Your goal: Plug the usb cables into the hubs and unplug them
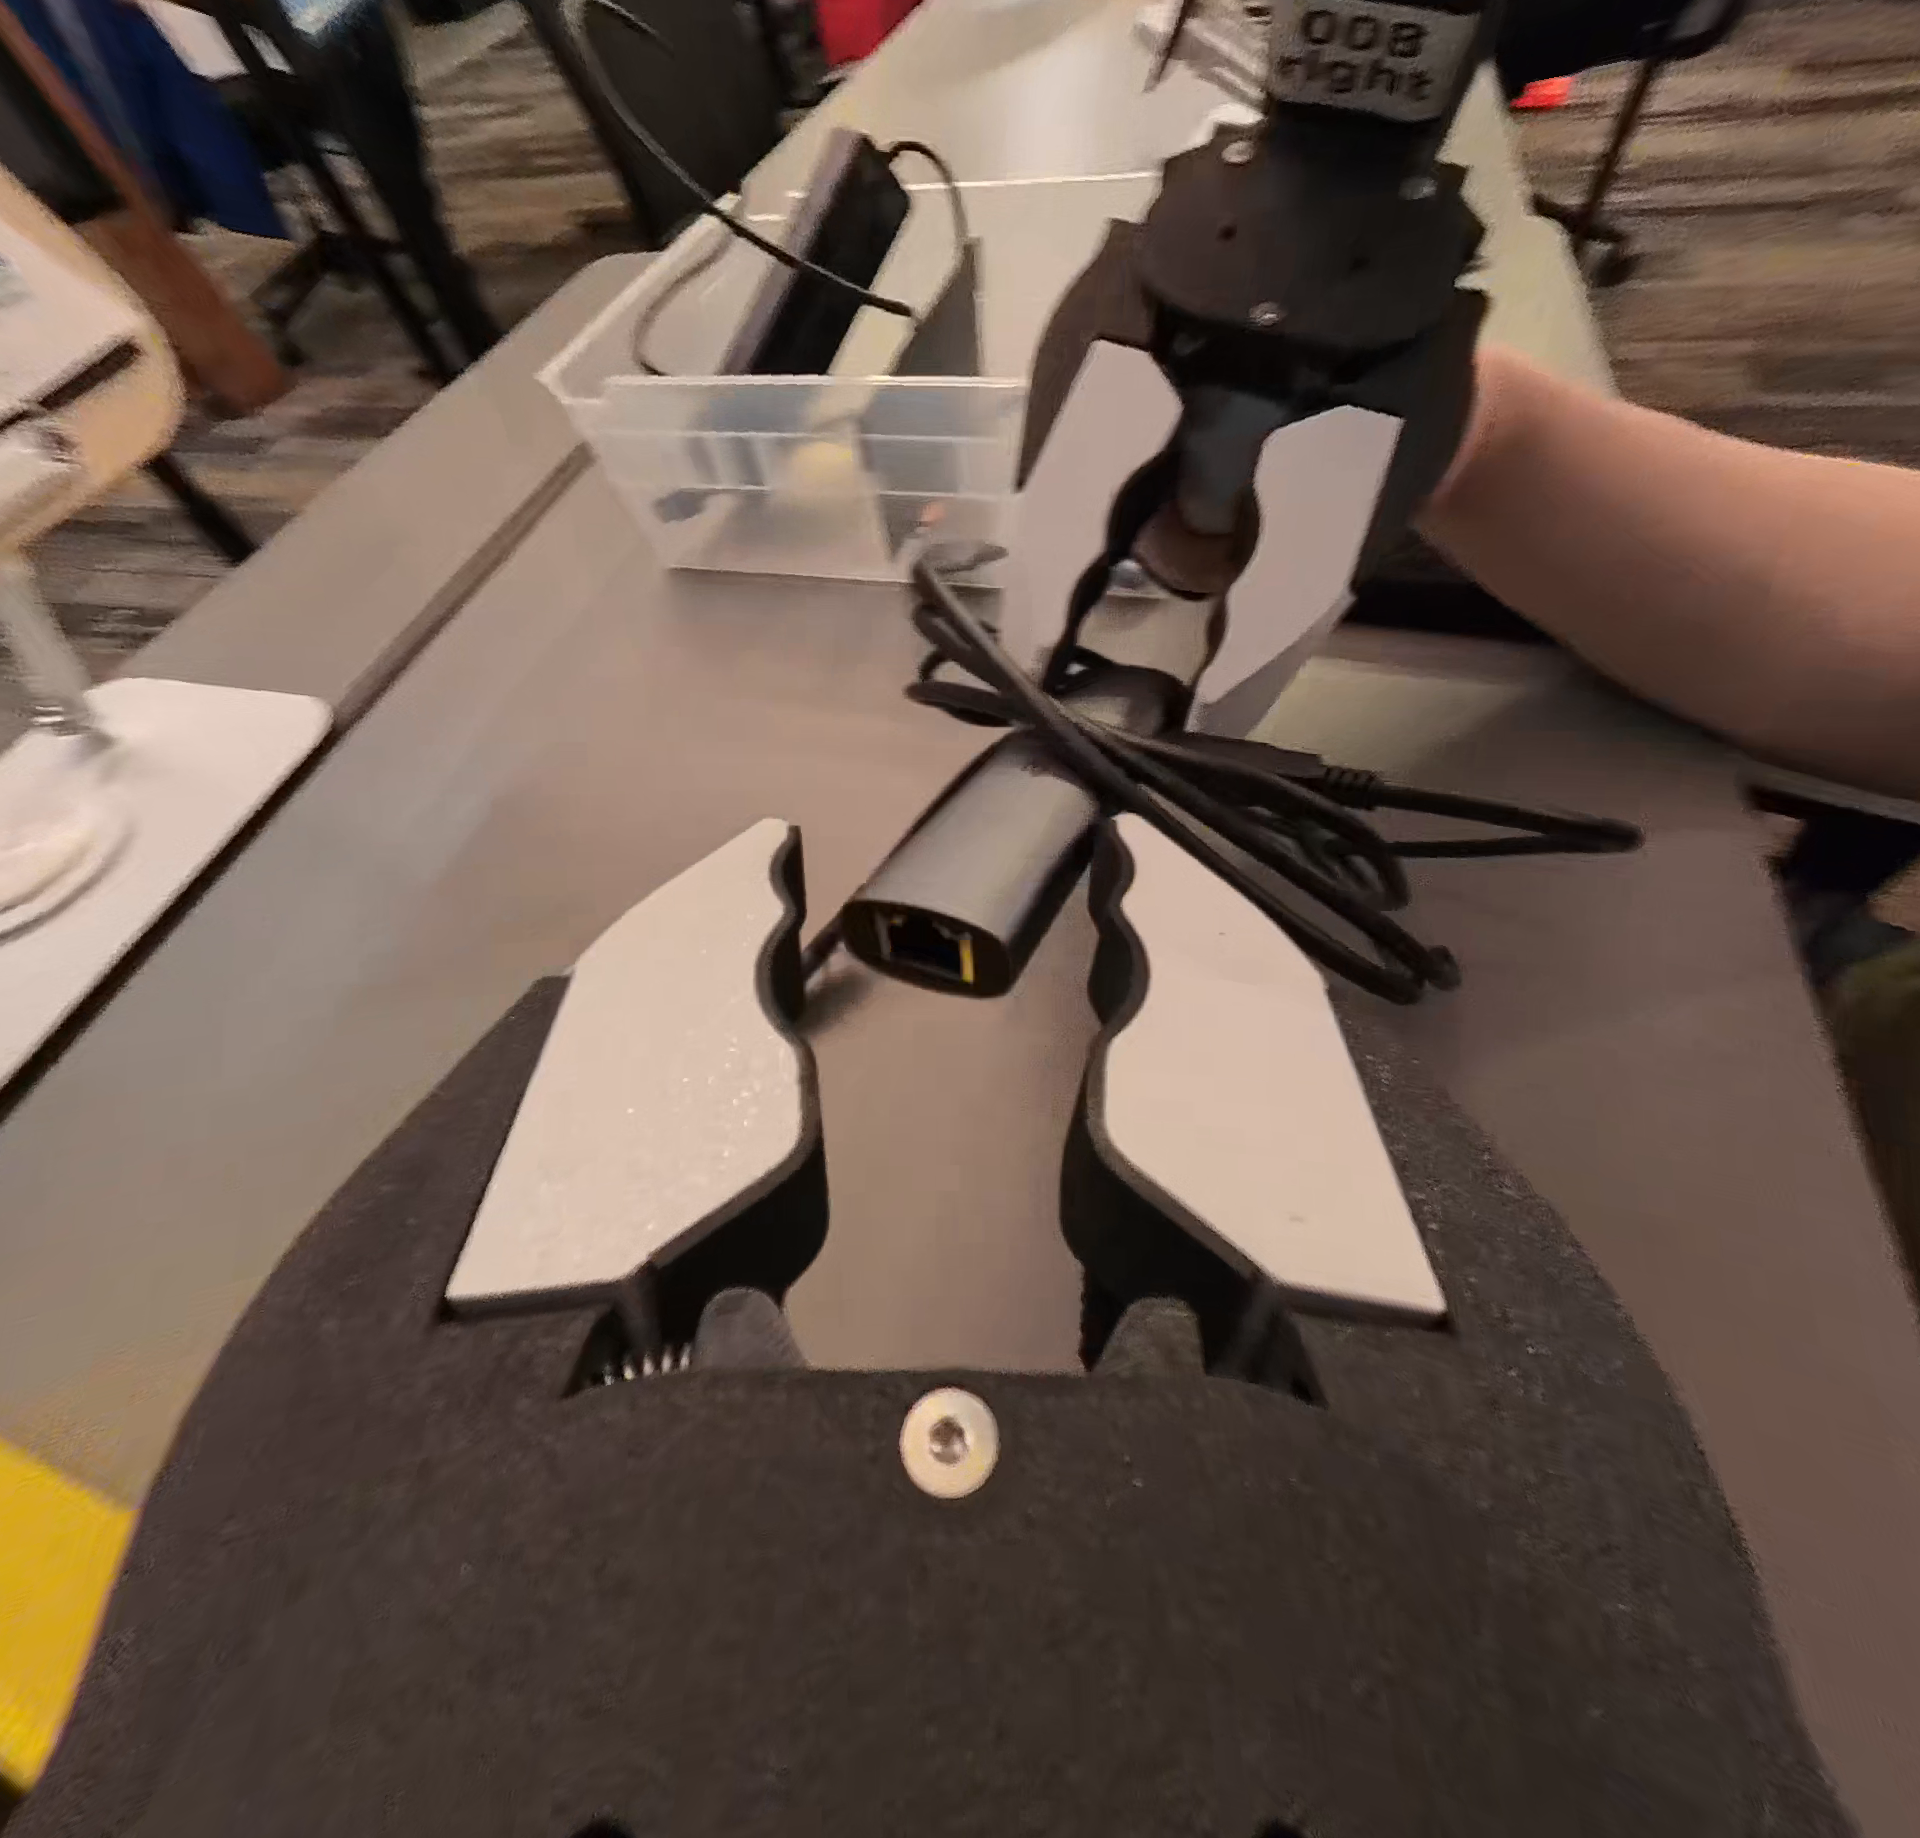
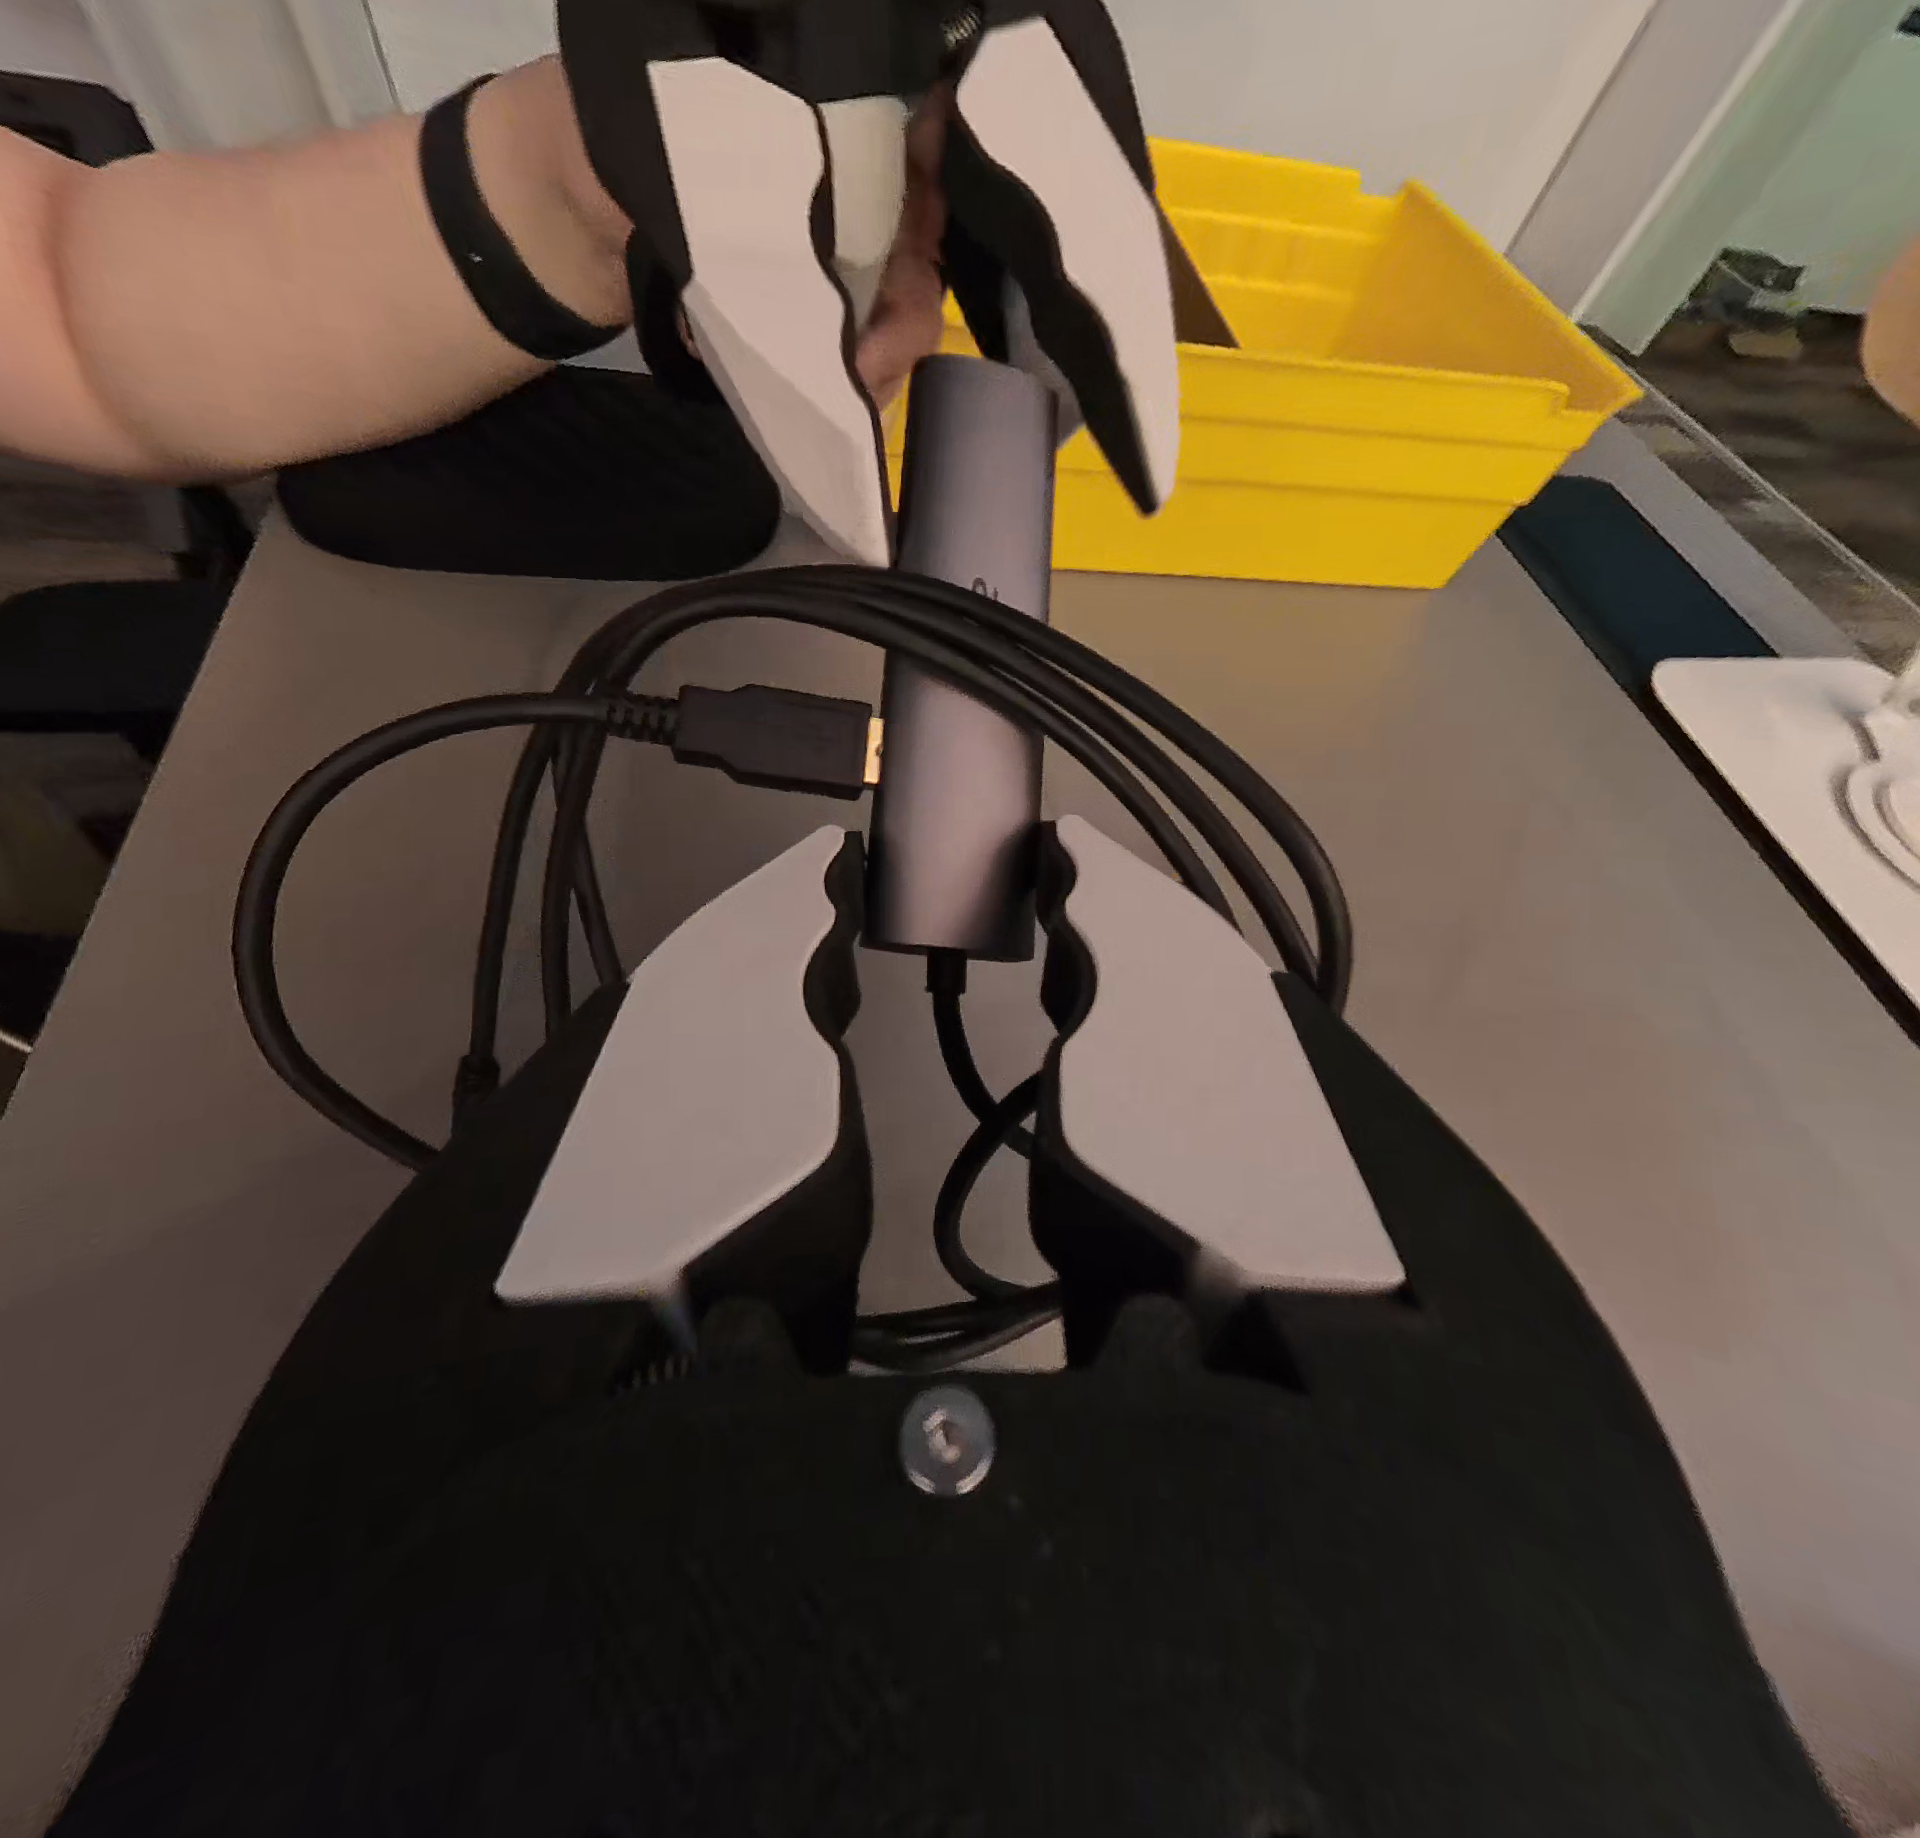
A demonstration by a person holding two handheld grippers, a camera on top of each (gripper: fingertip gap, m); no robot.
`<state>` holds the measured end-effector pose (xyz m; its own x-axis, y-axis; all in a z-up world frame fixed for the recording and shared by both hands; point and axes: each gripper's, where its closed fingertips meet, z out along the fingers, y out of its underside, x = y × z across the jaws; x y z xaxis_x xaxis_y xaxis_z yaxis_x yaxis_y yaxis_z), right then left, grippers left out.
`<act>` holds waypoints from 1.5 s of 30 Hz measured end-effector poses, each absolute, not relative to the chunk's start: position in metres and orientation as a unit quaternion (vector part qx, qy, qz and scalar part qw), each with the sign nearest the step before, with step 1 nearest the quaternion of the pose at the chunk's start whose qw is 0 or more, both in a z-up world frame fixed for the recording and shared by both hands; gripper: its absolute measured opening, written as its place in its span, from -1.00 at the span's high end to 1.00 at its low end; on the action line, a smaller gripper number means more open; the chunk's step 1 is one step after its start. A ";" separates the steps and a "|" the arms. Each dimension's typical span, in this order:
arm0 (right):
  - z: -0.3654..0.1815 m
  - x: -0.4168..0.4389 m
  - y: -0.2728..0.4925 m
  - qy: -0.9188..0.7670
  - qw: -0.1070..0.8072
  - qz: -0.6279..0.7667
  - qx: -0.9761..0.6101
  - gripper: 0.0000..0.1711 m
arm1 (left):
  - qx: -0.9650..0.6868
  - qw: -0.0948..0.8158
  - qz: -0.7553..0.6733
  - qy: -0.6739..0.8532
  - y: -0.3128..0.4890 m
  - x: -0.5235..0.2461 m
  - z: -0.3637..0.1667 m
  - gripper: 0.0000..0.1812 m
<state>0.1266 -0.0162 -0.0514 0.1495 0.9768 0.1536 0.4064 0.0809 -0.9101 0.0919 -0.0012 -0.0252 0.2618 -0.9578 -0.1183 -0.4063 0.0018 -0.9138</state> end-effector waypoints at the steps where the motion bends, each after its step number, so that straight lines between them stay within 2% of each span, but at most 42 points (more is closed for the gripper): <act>1: -0.053 0.125 -0.018 -0.578 0.458 0.312 -0.599 0.61 | -0.637 0.452 -0.310 0.542 -0.007 0.093 -0.027 0.50; 5: -0.056 0.123 -0.021 -0.584 0.455 0.319 -0.592 0.61 | -0.635 0.427 -0.358 0.535 -0.014 0.093 -0.027 0.57; 15: -0.048 0.119 -0.034 -0.598 0.457 0.345 -0.561 0.61 | -0.621 0.348 -0.419 0.563 -0.040 0.102 -0.041 0.56; 43: -0.057 0.124 -0.036 -0.612 0.445 0.320 -0.570 0.62 | -0.603 0.340 -0.461 0.555 -0.043 0.110 -0.043 0.56; 45: -0.057 0.124 -0.036 -0.613 0.445 0.317 -0.571 0.62 | -0.596 0.337 -0.469 0.558 -0.045 0.110 -0.044 0.60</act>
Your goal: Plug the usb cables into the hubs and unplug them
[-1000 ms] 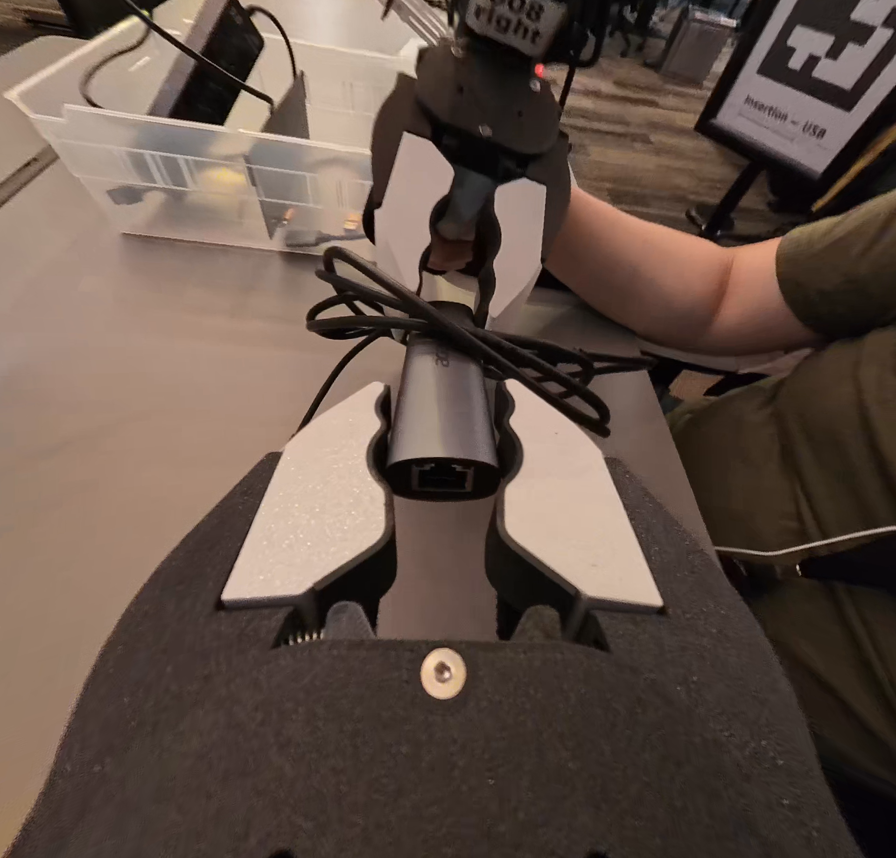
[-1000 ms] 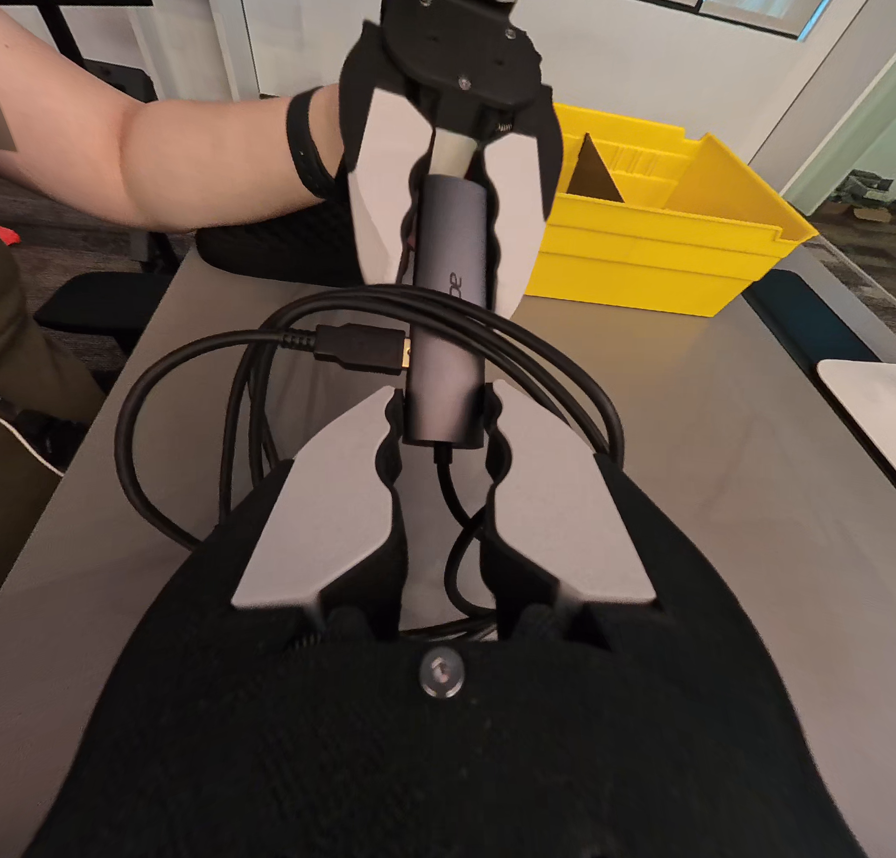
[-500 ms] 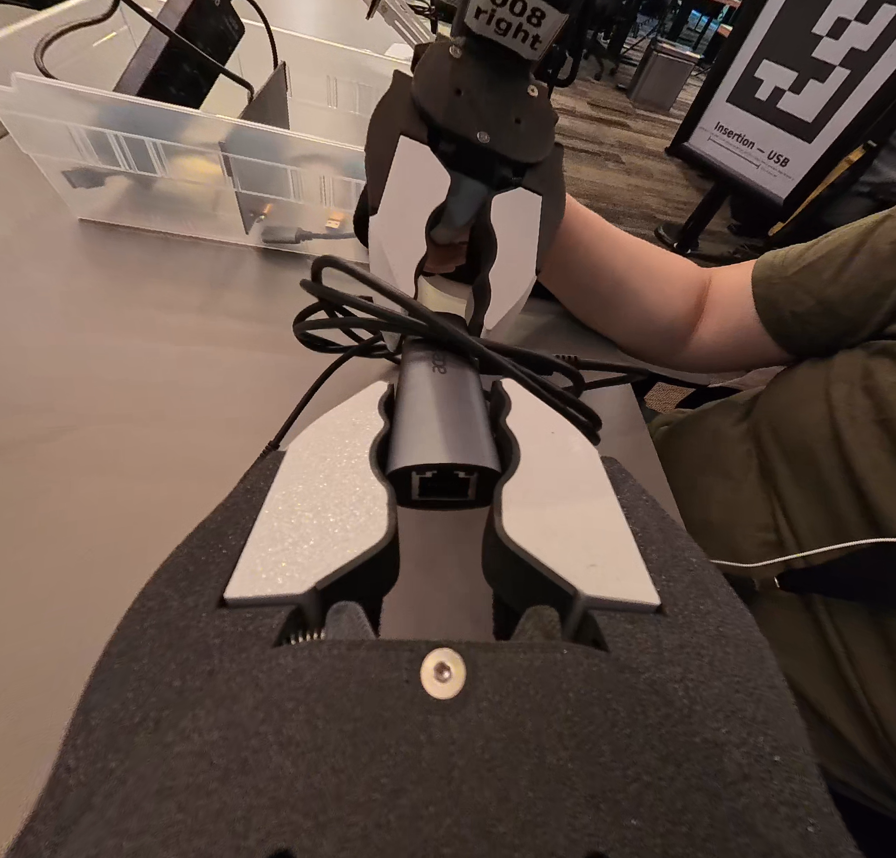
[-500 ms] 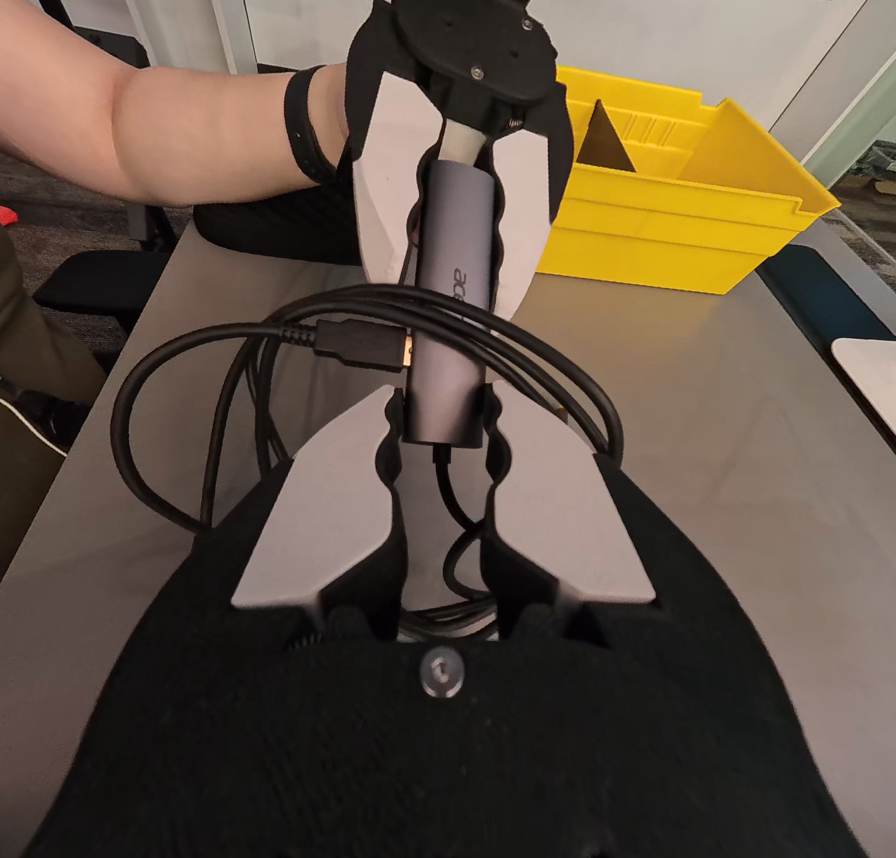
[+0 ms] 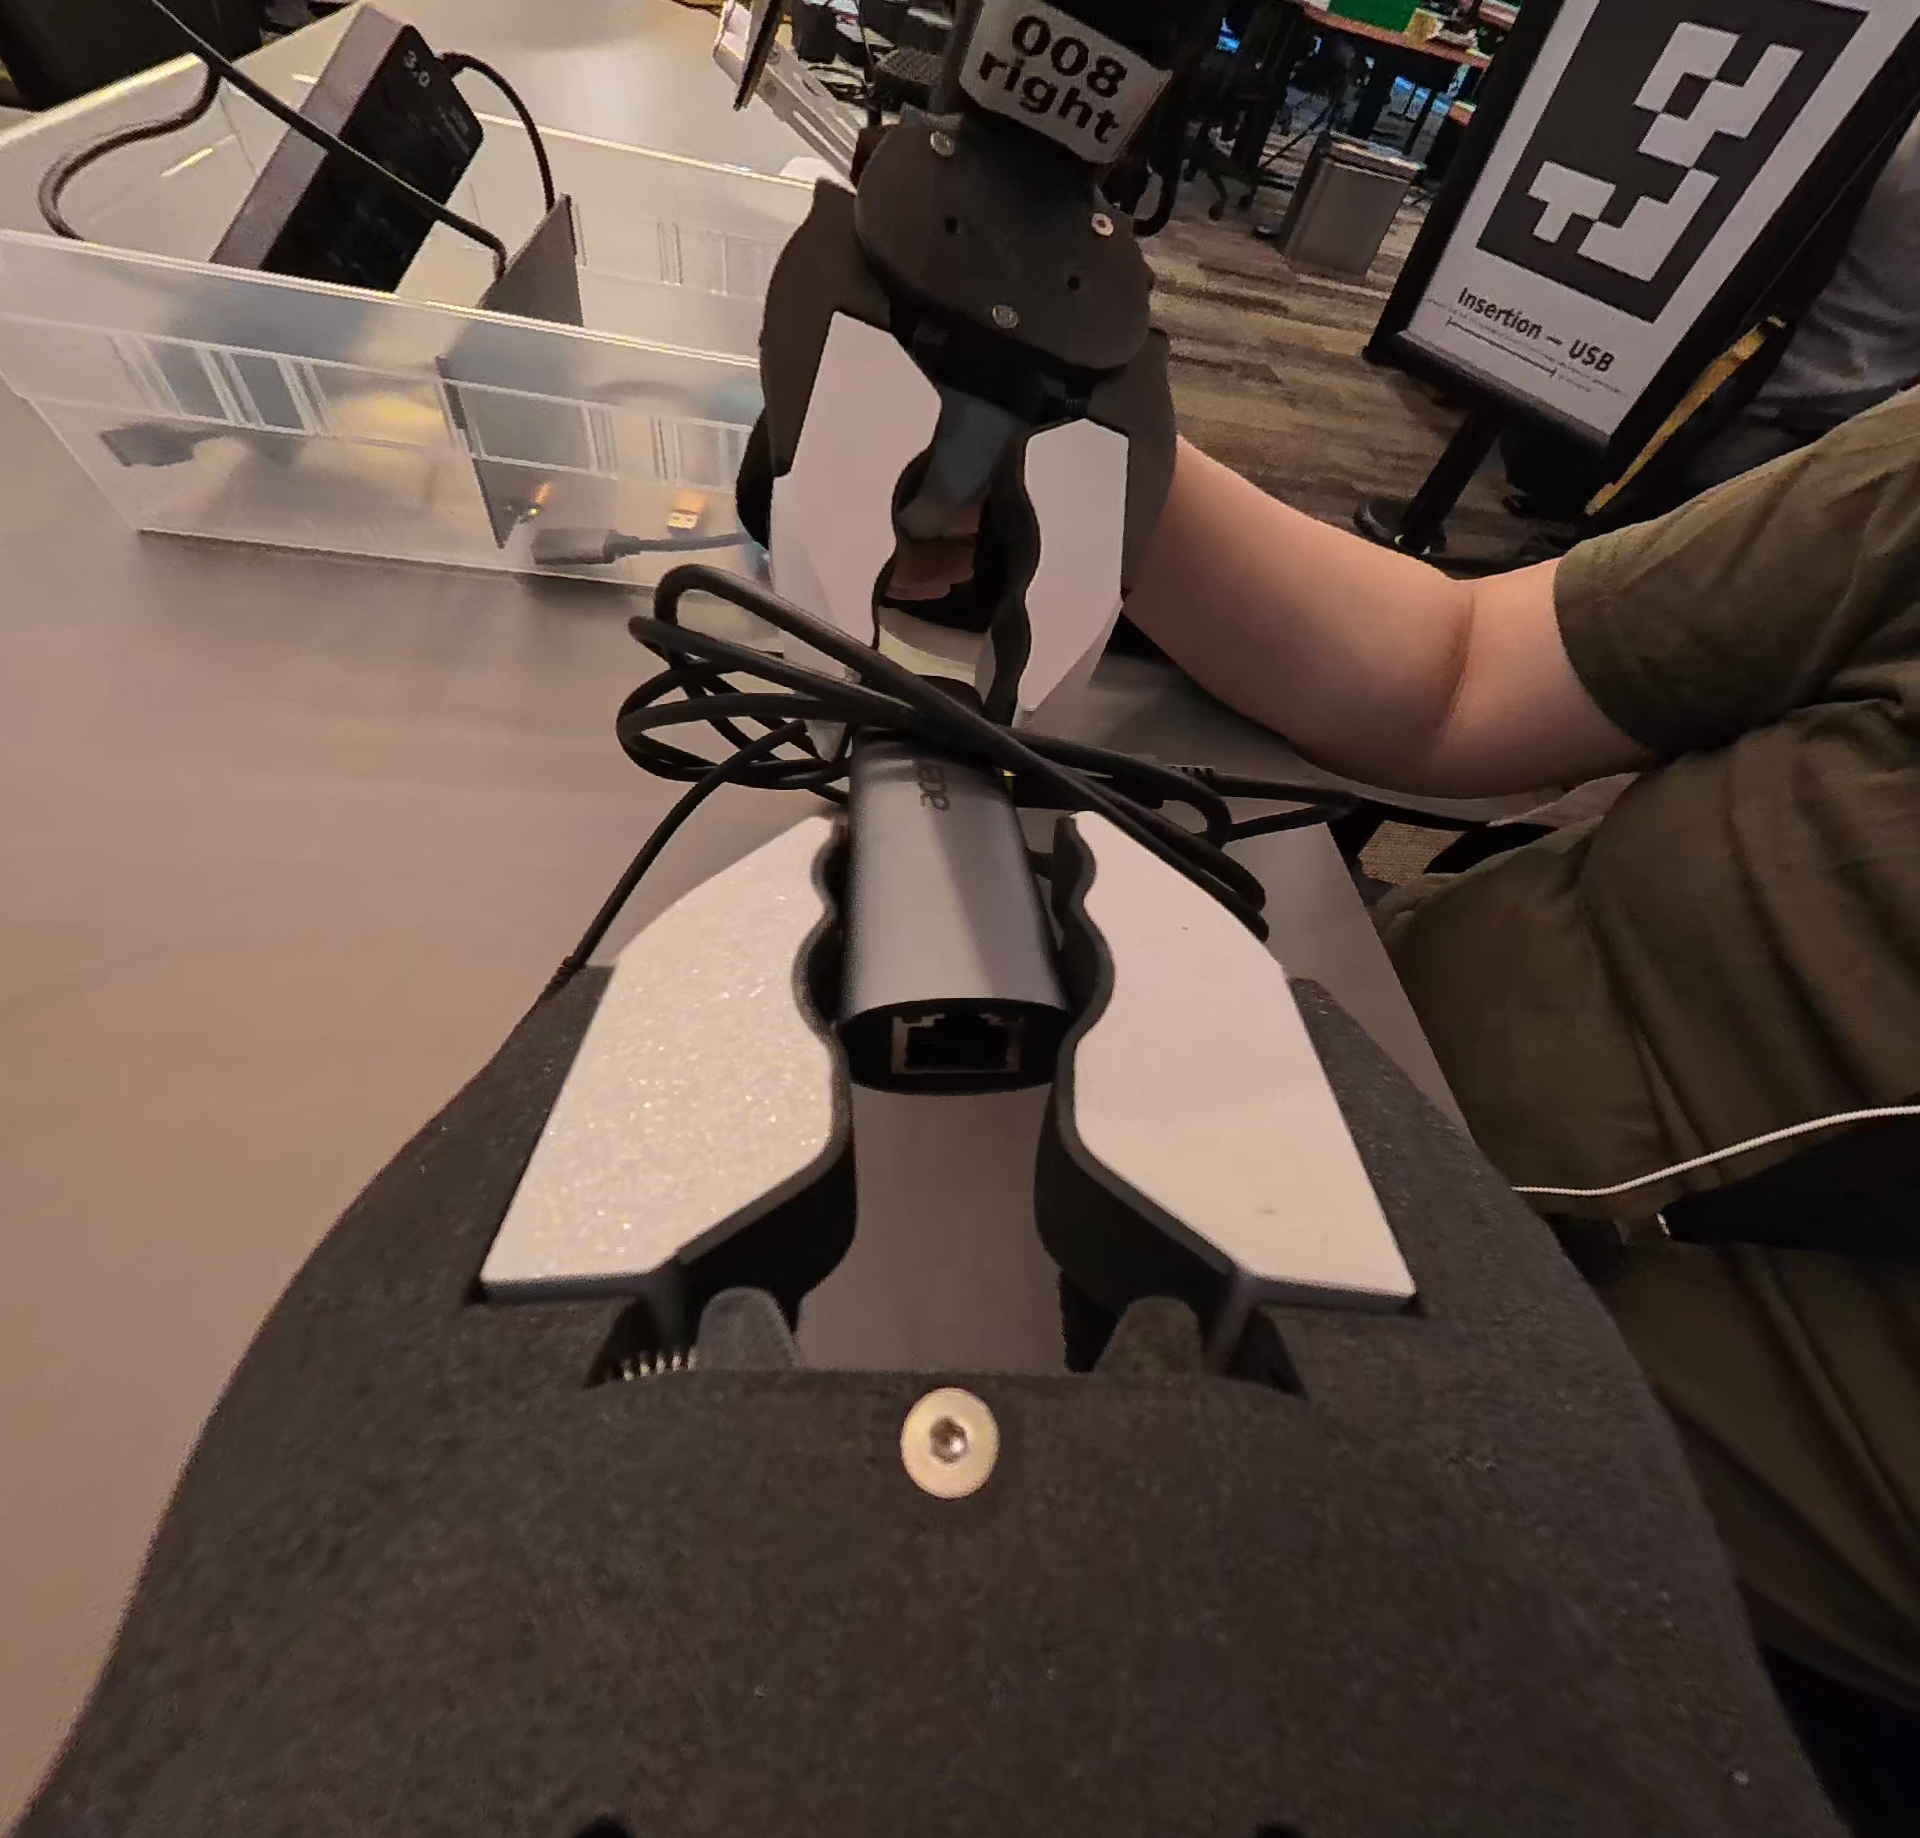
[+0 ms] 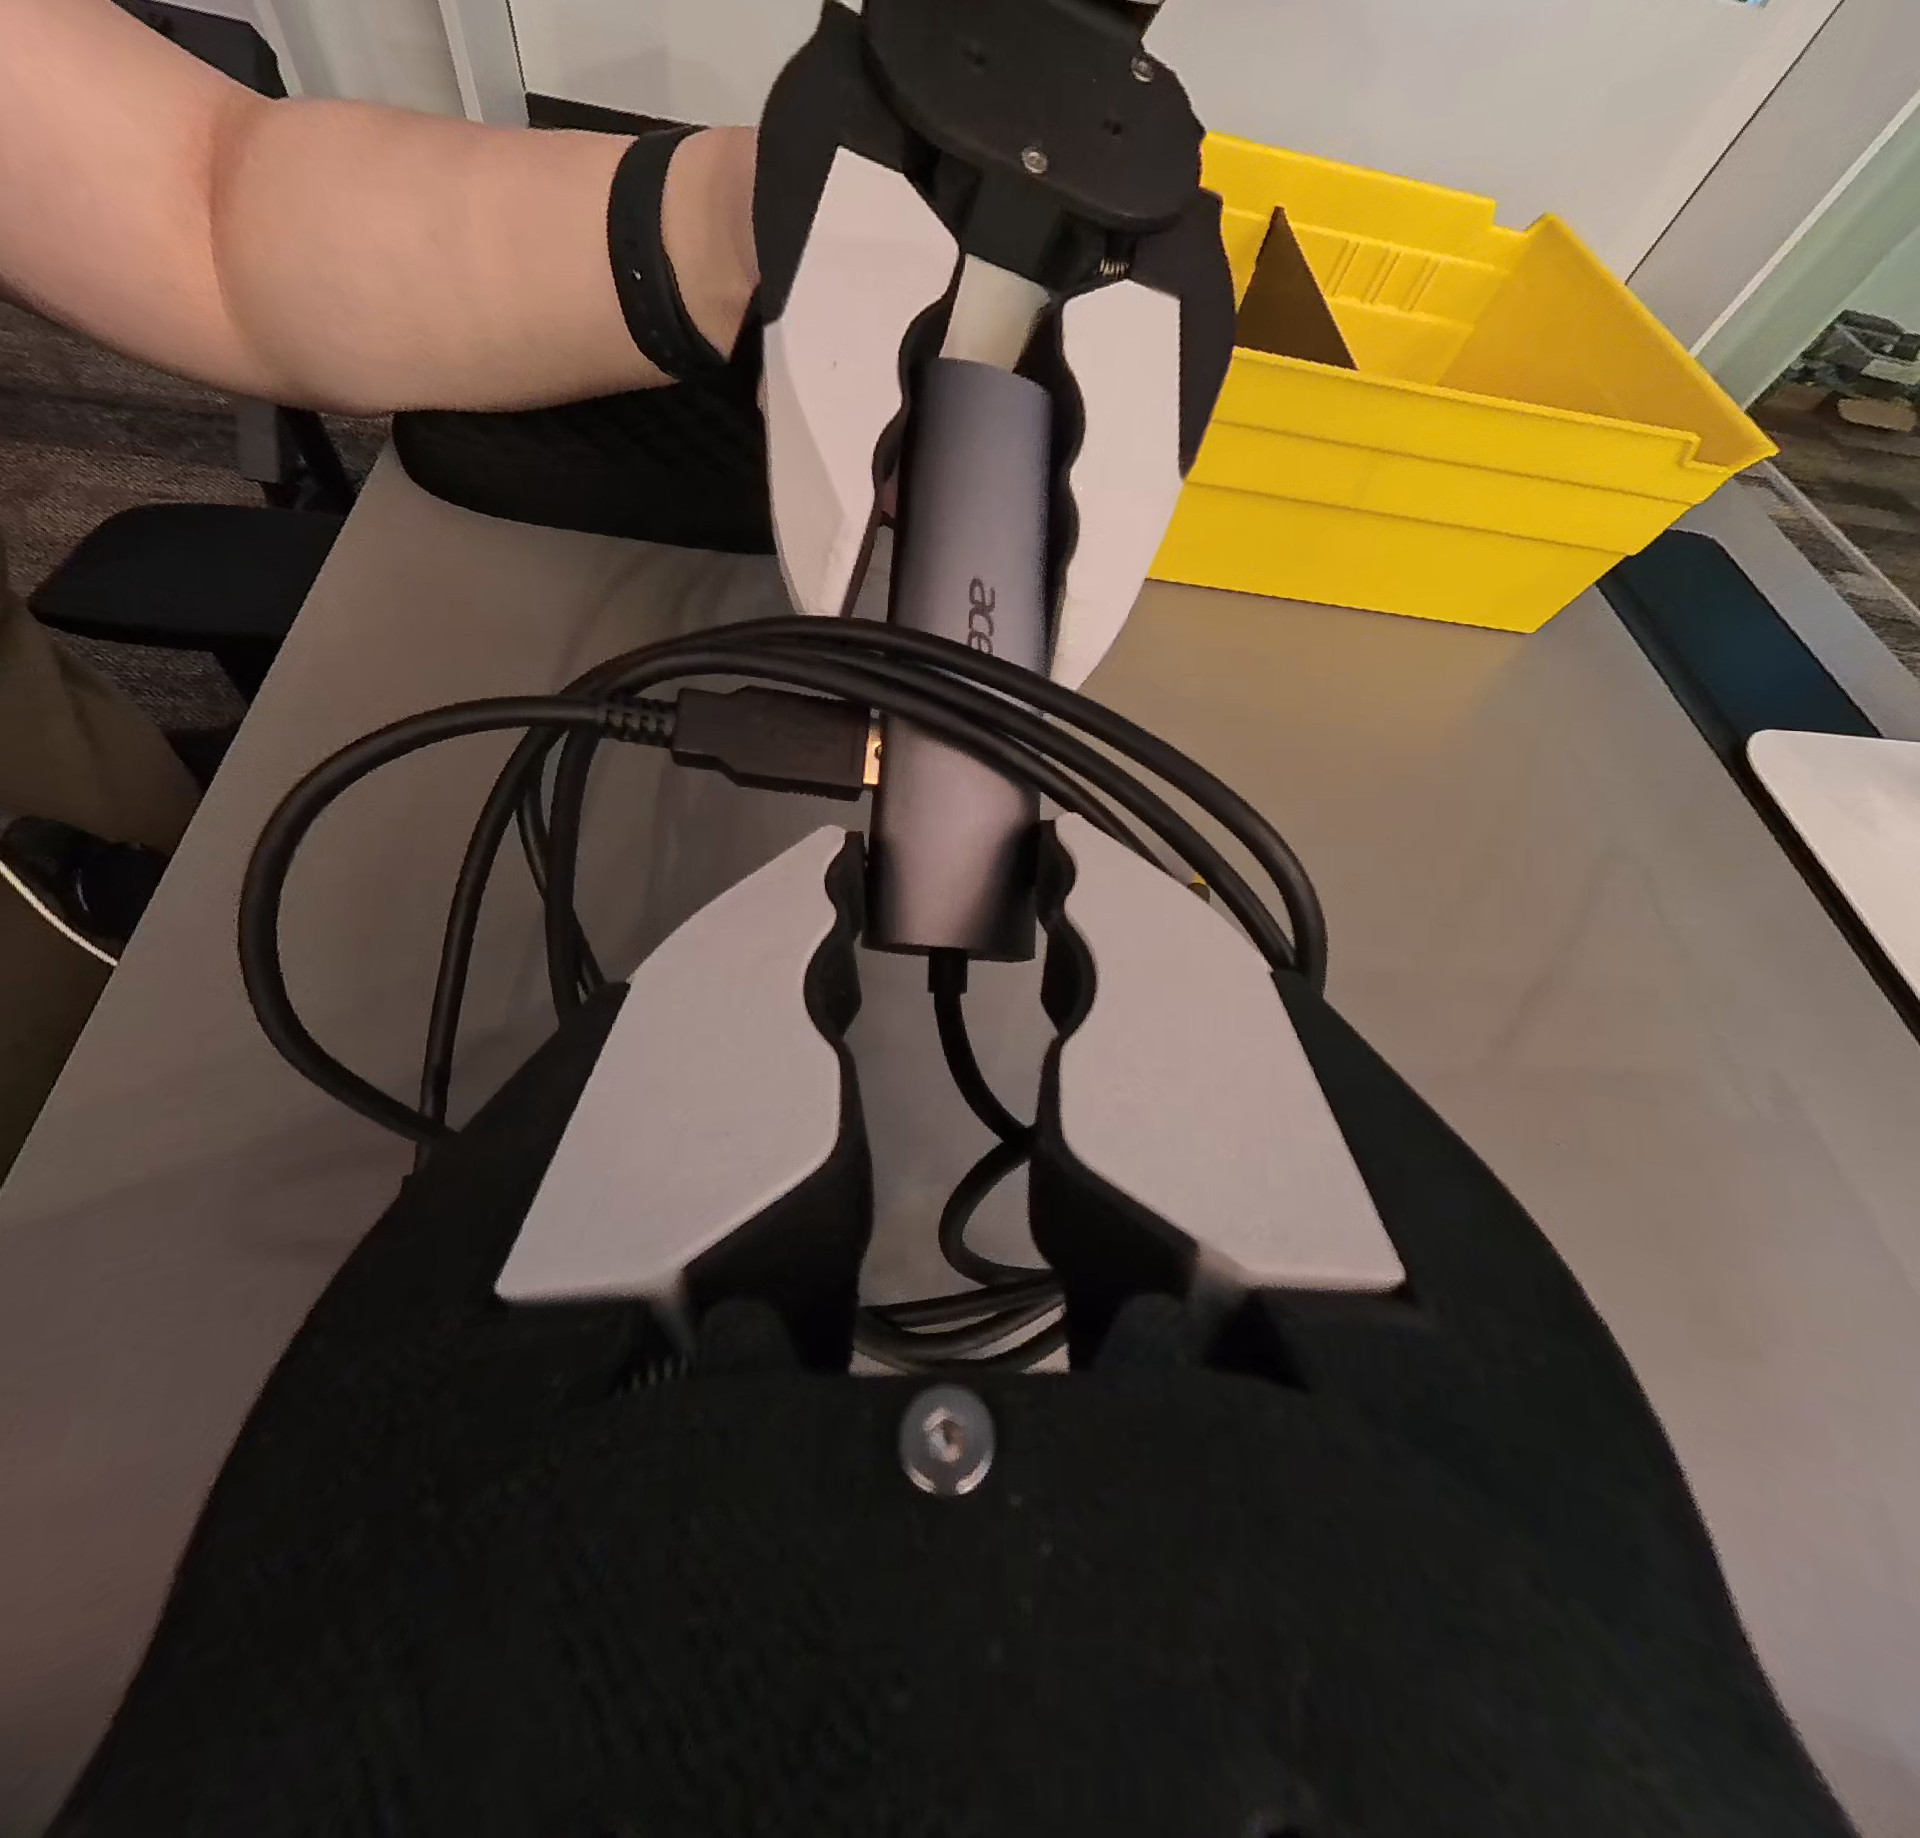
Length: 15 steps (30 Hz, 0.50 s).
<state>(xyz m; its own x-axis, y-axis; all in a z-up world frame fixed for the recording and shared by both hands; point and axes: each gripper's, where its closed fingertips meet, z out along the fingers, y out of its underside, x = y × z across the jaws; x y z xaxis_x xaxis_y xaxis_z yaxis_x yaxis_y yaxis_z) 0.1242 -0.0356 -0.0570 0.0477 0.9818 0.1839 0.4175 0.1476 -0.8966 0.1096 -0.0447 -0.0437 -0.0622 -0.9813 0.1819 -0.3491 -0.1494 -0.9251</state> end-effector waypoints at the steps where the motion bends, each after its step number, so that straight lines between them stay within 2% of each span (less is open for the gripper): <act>1: -0.057 0.125 -0.035 -0.613 0.446 0.314 -0.572 0.62 | -0.596 0.340 -0.465 0.559 -0.043 0.110 -0.044 0.60; 15: -0.060 0.127 -0.033 -0.610 0.442 0.310 -0.580 0.62 | -0.607 0.339 -0.459 0.553 -0.040 0.113 -0.046 0.60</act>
<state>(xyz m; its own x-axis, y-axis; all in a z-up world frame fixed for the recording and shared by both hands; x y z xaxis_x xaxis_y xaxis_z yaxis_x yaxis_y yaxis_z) 0.1273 -0.0325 -0.0598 0.0631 0.9815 0.1807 0.4339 0.1360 -0.8906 0.1125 -0.0402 -0.0465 -0.0330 -0.9827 0.1821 -0.3601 -0.1583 -0.9194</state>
